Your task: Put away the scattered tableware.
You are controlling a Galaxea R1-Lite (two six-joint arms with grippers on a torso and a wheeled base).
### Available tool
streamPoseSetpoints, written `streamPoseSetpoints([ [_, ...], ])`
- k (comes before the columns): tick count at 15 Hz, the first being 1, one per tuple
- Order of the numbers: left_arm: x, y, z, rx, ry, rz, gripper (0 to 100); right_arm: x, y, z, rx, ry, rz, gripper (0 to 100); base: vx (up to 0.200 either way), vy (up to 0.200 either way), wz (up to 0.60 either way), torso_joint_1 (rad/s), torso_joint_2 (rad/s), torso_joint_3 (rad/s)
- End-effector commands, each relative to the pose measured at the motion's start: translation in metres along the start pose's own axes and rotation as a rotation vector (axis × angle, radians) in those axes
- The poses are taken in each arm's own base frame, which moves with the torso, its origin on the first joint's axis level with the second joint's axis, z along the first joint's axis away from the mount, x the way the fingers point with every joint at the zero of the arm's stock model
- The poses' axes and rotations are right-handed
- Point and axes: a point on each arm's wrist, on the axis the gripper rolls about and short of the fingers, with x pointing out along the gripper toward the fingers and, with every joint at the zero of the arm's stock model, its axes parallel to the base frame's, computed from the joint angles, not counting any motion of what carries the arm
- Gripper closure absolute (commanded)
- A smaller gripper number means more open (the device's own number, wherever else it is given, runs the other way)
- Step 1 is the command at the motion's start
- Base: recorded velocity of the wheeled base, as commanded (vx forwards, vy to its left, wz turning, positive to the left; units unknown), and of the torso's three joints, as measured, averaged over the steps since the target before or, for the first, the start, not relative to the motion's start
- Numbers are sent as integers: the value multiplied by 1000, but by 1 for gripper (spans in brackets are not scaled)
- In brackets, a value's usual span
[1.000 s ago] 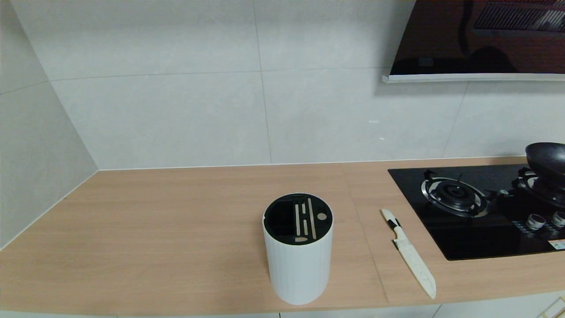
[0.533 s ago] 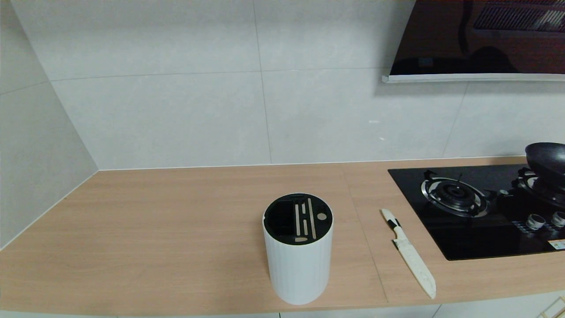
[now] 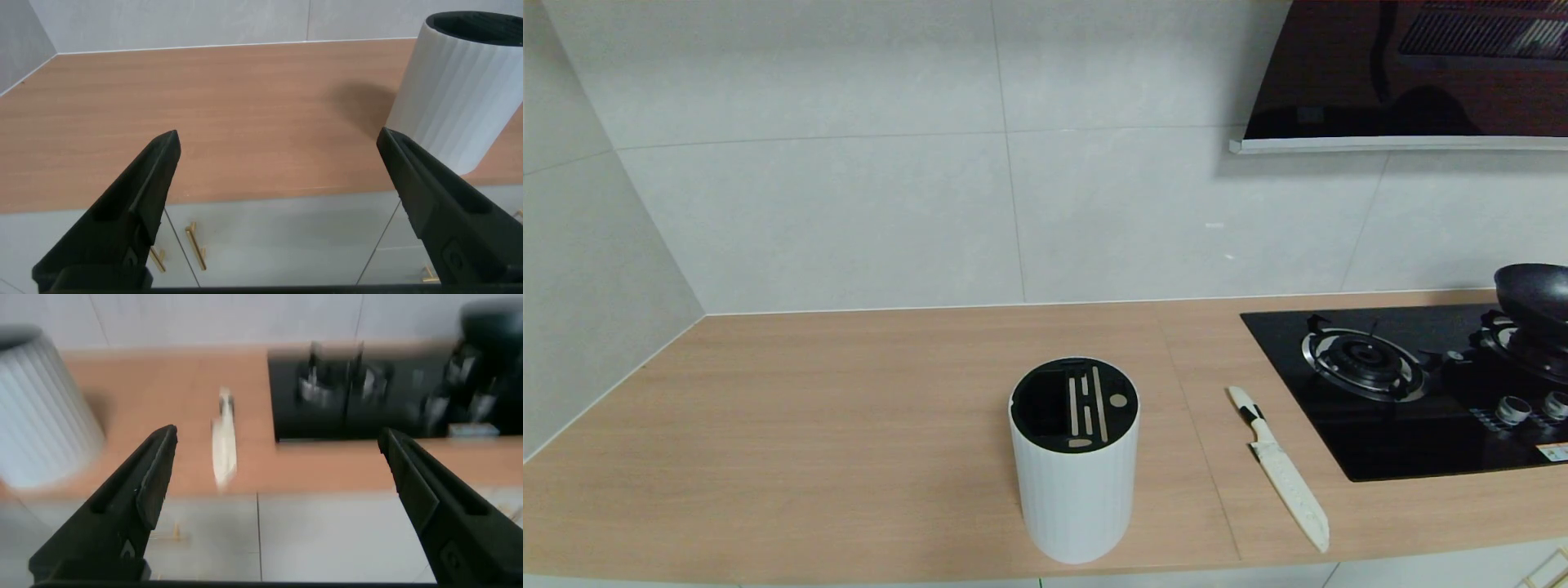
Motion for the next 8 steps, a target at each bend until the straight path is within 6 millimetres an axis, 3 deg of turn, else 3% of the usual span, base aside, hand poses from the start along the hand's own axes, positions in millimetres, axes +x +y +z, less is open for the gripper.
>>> streamPoseSetpoints([
  [1,0,0,0,-1,1,0,0,8,1,12,2,62,29,0,0,0,0,0,0,0],
  [4,0,0,0,0,1,0,0,35,1,20,6,255,42,0,0,0,0,0,0,0],
  [8,0,0,0,-1,1,0,0,94,1,39,22,518,54,0,0,0,0,0,0,0],
])
